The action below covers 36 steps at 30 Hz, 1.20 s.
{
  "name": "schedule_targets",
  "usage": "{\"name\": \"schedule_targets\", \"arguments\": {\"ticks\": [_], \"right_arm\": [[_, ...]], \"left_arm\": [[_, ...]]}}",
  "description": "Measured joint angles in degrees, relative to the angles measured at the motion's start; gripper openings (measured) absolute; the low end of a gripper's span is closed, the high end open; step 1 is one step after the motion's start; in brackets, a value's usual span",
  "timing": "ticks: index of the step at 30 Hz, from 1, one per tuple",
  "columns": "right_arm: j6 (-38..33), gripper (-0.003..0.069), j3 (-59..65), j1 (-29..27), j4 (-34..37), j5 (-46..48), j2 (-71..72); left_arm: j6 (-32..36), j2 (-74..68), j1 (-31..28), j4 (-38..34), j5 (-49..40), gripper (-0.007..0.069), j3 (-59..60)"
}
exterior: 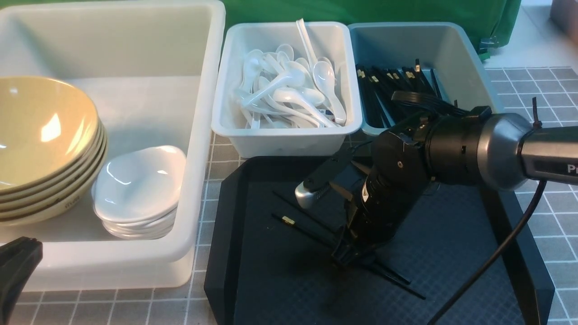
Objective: On grey table put chopsticks spoon bowls plates into blue grey white boxes.
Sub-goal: 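Grasp the chopsticks with the right gripper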
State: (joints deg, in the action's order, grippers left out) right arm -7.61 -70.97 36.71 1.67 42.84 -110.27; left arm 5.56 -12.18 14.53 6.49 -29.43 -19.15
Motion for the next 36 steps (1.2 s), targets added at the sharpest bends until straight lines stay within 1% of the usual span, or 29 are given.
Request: {"name": "schedule_targets", "arguments": {"ticks": [2,3,4,5,10,11,12,13,14,15,20,25,29,31,33,34,36], "right_arm": [[-0.59,0.0288,-0.06,0.11,0.28,-0.61,-0.12],[-1.20,0.0236,-0.06,0.18,0.48,-0.97,-0.20],[-2.00,0.0156,-0.18,0.39,0.77,-1.29,-0.36],[-2.74,0.0113,-0.25,0.44,0.97,-1.29,-0.36],[-3.00,0.0115,0.18,0.57,1.02,-1.66,0.91],[-3.14,0.0101,0.39,0.78,1.08,-1.65,1.84],[-3.20,0.0068,0.56,0.94,1.19,-1.58,3.88],[-3.20,0.0064,0.56,1.00,1.18,-1.58,3.88],[-3.27,0.0041,0.56,1.00,1.39,-1.64,6.91],[-3.43,0.0036,0.56,1.00,1.39,-1.64,8.91],[-4.27,0.0035,0.56,0.25,1.33,-0.55,15.27],[-5.09,0.0043,0.56,-0.82,1.14,2.40,13.86],[-5.36,0.0087,0.56,-0.89,1.29,3.13,9.51],[-5.31,0.0142,0.56,-0.89,1.43,3.13,6.25],[-5.25,0.0170,0.56,-0.89,1.55,3.13,4.52],[-5.20,0.0203,0.56,-0.89,1.75,3.08,3.01],[-5.18,0.0227,0.56,-0.89,2.18,3.03,1.74]], "left_arm": [[0.00,0.00,0.00,0.00,0.00,-0.0008,0.00],[0.00,0.00,0.00,0.00,0.00,-0.0008,0.00],[0.00,0.00,0.00,0.00,0.00,-0.0008,0.00],[0.00,0.00,0.00,0.00,0.00,-0.0008,0.00],[0.00,0.00,0.00,0.00,0.00,-0.0008,0.00],[0.00,0.00,0.00,0.00,0.00,-0.0008,0.00],[0.00,0.00,0.00,0.00,0.00,-0.0008,0.00],[0.00,0.00,0.00,0.00,0.00,-0.0008,0.00],[0.00,0.00,0.00,0.00,0.00,-0.0008,0.00],[0.00,0.00,0.00,0.00,0.00,-0.0008,0.00],[0.00,0.00,0.00,0.00,0.00,-0.0008,0.00],[0.00,0.00,0.00,0.00,0.00,-0.0008,0.00],[0.00,0.00,0.00,0.00,0.00,-0.0008,0.00],[0.00,0.00,0.00,0.00,0.00,-0.0008,0.00],[0.00,0.00,0.00,0.00,0.00,-0.0008,0.00],[0.00,0.00,0.00,0.00,0.00,-0.0008,0.00],[0.00,0.00,0.00,0.00,0.00,-0.0008,0.00]]}}
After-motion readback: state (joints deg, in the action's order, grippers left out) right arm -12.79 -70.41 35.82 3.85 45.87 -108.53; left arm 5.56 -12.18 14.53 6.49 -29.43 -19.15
